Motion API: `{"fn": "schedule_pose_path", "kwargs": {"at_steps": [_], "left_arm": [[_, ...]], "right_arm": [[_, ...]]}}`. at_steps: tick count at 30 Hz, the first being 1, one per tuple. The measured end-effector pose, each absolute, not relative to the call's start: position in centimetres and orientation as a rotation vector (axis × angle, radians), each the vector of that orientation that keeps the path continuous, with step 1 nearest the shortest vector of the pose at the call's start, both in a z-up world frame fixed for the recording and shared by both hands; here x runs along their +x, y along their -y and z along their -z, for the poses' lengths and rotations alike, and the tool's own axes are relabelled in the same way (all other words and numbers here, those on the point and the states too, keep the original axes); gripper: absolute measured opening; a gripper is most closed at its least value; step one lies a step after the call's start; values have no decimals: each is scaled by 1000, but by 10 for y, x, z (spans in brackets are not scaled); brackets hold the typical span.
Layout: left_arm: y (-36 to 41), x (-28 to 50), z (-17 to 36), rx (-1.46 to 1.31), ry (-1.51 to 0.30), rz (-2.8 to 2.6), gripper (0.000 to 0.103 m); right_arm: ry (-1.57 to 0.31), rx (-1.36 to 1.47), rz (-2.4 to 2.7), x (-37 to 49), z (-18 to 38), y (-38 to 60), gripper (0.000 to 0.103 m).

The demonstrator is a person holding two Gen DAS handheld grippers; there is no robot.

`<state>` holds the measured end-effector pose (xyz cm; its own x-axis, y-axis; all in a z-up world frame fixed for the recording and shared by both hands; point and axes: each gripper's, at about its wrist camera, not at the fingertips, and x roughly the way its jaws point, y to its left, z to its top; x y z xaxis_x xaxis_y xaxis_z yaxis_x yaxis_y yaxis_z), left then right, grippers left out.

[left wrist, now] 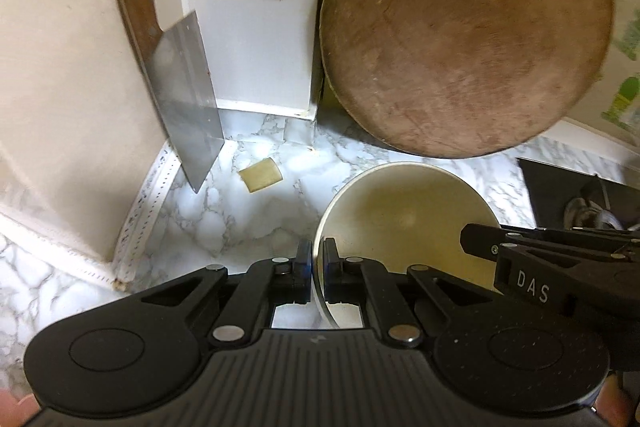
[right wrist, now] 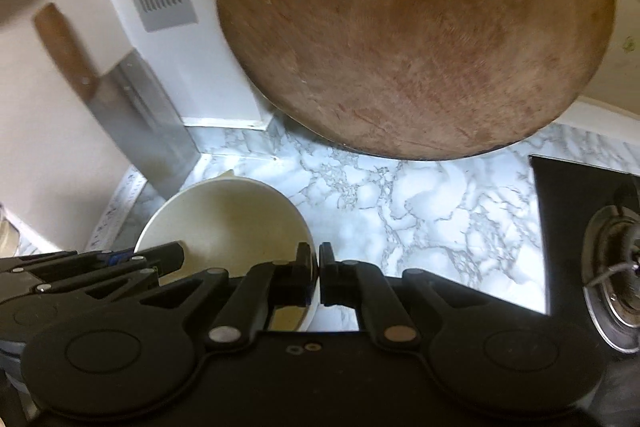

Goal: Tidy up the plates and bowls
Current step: 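Lift and carry the cream bowl with both tools over the pink pot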

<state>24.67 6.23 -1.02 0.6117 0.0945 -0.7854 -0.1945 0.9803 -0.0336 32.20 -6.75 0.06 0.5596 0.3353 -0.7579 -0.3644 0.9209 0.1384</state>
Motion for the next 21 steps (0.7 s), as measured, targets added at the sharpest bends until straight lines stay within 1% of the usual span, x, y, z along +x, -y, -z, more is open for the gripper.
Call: {"fn": "schedule_pose_path", "kwargs": {"at_steps": [9, 16, 21], "left_arm": [[-46, 181, -7, -90, -895, -137, 5], [-35, 144, 11, -98, -959, -98, 5], [-34, 132, 30, -111, -1013, -97, 5]], "right_arm": [[-852, -52, -405, 254, -23, 86, 4], [-901, -56, -408, 216, -10, 104, 5], [-943, -62, -407, 200, 6, 107, 5]]}}
